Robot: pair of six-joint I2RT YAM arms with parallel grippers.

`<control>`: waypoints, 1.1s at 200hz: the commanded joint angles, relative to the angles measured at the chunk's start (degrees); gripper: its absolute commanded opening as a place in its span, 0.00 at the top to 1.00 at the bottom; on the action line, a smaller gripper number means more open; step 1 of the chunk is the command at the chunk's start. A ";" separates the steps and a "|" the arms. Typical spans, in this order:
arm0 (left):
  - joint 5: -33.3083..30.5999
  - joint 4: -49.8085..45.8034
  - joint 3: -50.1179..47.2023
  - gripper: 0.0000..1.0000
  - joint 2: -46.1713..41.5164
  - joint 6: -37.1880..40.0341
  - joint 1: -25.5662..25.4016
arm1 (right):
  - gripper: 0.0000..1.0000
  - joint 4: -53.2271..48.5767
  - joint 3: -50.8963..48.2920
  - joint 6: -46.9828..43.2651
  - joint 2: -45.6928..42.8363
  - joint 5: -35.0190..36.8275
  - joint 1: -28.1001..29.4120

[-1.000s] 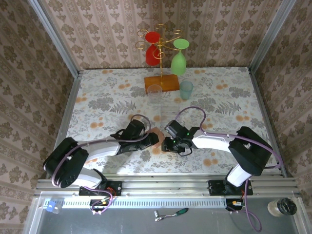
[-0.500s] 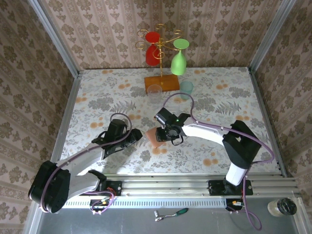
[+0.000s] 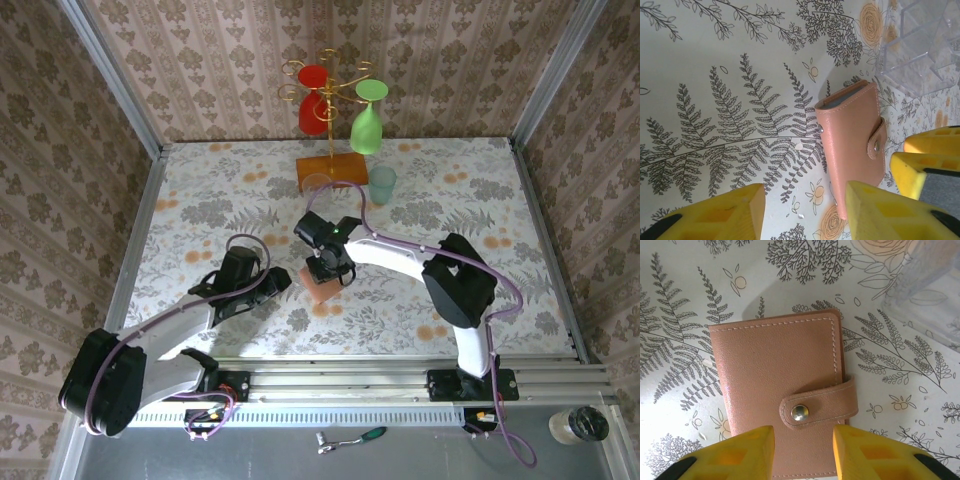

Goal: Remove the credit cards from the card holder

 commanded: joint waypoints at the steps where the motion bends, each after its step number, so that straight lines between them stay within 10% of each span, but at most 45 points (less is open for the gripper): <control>1: 0.56 0.47 -0.57 0.52 0.34 0.57 0.64 | 0.64 -4.33 2.85 -2.34 2.39 2.63 0.78; 168: 0.59 0.20 -2.85 0.49 -2.75 0.28 2.35 | 0.56 -9.36 8.73 -4.86 12.38 3.54 2.15; 220: 0.77 0.52 -2.90 0.49 -2.84 0.37 2.37 | 0.70 -9.47 8.60 -3.47 12.72 4.07 2.42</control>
